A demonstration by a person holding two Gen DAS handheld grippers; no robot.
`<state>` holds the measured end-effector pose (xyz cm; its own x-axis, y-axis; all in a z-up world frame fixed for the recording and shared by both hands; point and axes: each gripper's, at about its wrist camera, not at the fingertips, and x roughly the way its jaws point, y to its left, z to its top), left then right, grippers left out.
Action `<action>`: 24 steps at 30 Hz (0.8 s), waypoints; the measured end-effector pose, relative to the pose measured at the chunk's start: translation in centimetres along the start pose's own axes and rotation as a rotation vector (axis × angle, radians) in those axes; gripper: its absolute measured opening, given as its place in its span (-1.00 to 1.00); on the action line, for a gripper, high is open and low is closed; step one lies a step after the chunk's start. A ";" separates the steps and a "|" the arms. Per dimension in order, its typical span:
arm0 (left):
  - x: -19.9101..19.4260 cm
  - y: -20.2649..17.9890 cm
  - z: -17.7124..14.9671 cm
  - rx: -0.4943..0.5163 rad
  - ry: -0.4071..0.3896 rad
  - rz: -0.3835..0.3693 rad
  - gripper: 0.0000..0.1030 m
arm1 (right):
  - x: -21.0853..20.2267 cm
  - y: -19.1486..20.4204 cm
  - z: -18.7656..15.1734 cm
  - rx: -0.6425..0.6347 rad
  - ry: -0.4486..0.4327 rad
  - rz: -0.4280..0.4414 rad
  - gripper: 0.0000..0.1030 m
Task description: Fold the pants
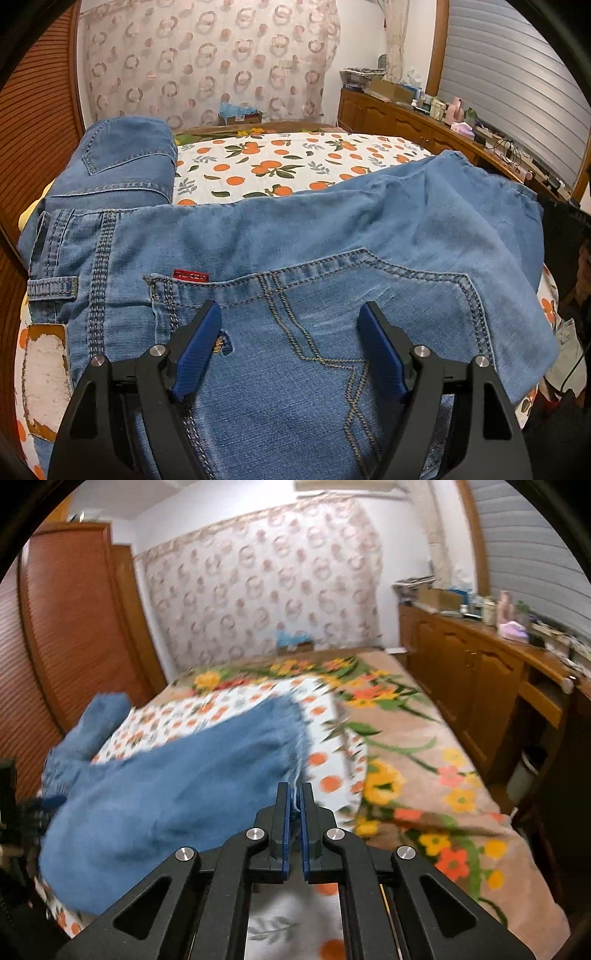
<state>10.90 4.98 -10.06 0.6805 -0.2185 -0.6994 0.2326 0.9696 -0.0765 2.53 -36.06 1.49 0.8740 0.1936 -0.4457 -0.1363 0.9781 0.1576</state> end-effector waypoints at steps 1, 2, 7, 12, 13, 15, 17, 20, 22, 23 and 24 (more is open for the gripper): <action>0.0 0.0 0.0 0.000 0.001 0.000 0.53 | -0.2 -0.8 0.0 0.014 -0.004 -0.004 -0.93; 0.0 0.0 0.0 0.001 0.002 0.001 0.53 | -0.3 -1.3 -0.1 0.022 0.001 -0.003 -0.93; 0.3 -0.3 0.1 0.016 0.010 0.015 0.54 | 0.4 -2.5 -1.3 0.019 0.035 -0.015 -0.93; 0.6 -0.7 0.2 0.043 0.020 0.036 0.55 | 0.7 -1.7 -0.6 0.008 0.038 -0.007 -0.93; 0.6 -0.7 0.2 0.045 0.020 0.037 0.55 | 0.6 -1.6 -0.5 0.008 0.038 -0.004 -0.93; 0.5 -0.6 0.1 0.038 0.016 0.033 0.55 | 0.2 -1.2 -0.1 0.005 0.036 0.004 -0.93; 0.5 -0.4 0.2 0.028 0.013 0.024 0.55 | -0.1 -0.7 -0.2 -0.001 0.033 0.014 -0.93; 0.2 -0.4 0.1 0.024 0.013 0.019 0.55 | -0.2 -0.2 0.1 -0.006 0.025 0.040 -0.93; 0.0 -0.4 0.1 0.025 0.015 0.023 0.55 | -0.4 0.7 0.1 -0.015 0.017 0.057 -0.93; -0.3 -0.4 0.0 0.026 0.014 0.015 0.55 | -0.6 1.0 0.5 -0.020 0.013 0.072 -0.93; -0.5 -0.4 0.0 0.028 0.008 0.000 0.55 | -0.4 1.4 0.8 -0.024 0.010 0.084 -0.94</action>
<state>10.42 4.68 -9.65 0.6752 -0.2179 -0.7047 0.2524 0.9660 -0.0568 2.33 -34.82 2.56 0.8541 0.2761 -0.4408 -0.2206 0.9598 0.1737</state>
